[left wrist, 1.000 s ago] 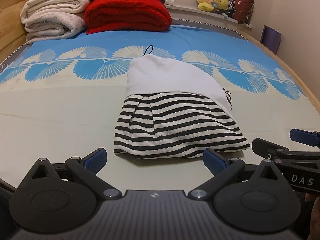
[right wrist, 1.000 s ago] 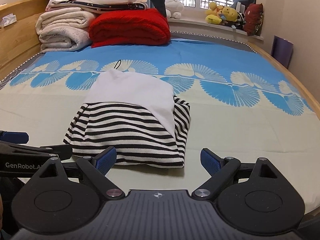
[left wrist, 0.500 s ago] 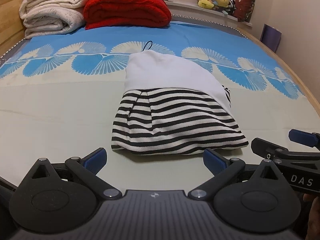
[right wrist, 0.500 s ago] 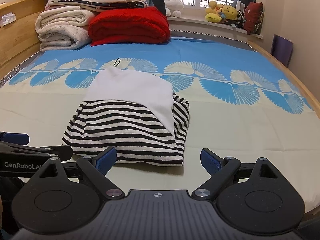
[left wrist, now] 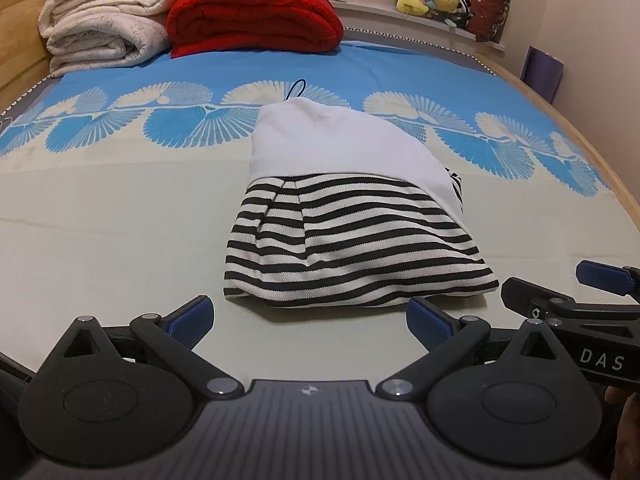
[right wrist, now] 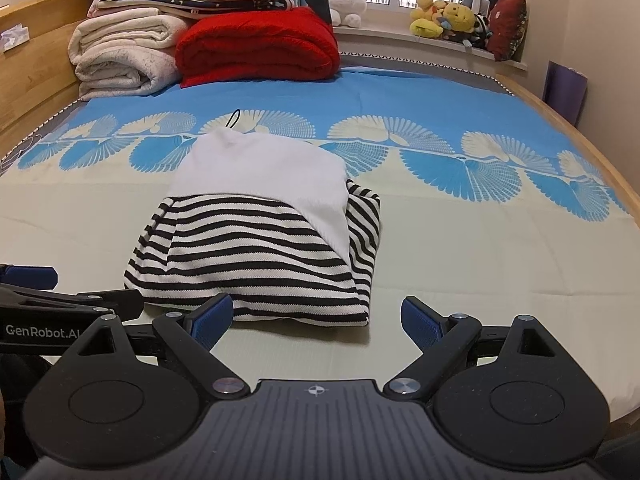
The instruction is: Fold small clothes
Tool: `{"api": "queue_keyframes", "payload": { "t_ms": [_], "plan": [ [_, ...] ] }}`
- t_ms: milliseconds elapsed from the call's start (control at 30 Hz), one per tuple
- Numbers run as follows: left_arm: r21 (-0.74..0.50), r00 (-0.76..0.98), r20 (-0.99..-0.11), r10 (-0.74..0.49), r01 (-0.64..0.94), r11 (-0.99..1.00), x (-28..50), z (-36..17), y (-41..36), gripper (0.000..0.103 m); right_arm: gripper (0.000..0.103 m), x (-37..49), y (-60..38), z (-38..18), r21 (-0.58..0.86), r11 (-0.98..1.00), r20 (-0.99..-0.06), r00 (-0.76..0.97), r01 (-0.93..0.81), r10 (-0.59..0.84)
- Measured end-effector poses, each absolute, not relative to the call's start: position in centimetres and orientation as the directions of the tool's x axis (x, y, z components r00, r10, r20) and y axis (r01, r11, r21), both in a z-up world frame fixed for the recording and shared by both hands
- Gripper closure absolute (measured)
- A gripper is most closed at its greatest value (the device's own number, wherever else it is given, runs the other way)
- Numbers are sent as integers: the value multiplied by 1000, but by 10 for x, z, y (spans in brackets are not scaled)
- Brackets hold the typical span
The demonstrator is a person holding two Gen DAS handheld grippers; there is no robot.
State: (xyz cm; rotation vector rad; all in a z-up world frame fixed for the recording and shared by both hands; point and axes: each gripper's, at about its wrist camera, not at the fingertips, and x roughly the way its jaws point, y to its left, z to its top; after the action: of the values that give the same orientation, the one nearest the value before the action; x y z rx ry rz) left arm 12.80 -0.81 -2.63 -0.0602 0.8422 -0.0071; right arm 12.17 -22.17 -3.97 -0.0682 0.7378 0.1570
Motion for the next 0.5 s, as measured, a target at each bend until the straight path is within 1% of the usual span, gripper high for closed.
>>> {"api": "queue_keyframes", "payload": {
  "t_ms": [500],
  "plan": [
    [-58, 663, -748, -32, -18, 998, 128, -27, -7, 1, 12, 122, -222, -40, -5, 986, -676, 727, -167, 119]
  ]
}}
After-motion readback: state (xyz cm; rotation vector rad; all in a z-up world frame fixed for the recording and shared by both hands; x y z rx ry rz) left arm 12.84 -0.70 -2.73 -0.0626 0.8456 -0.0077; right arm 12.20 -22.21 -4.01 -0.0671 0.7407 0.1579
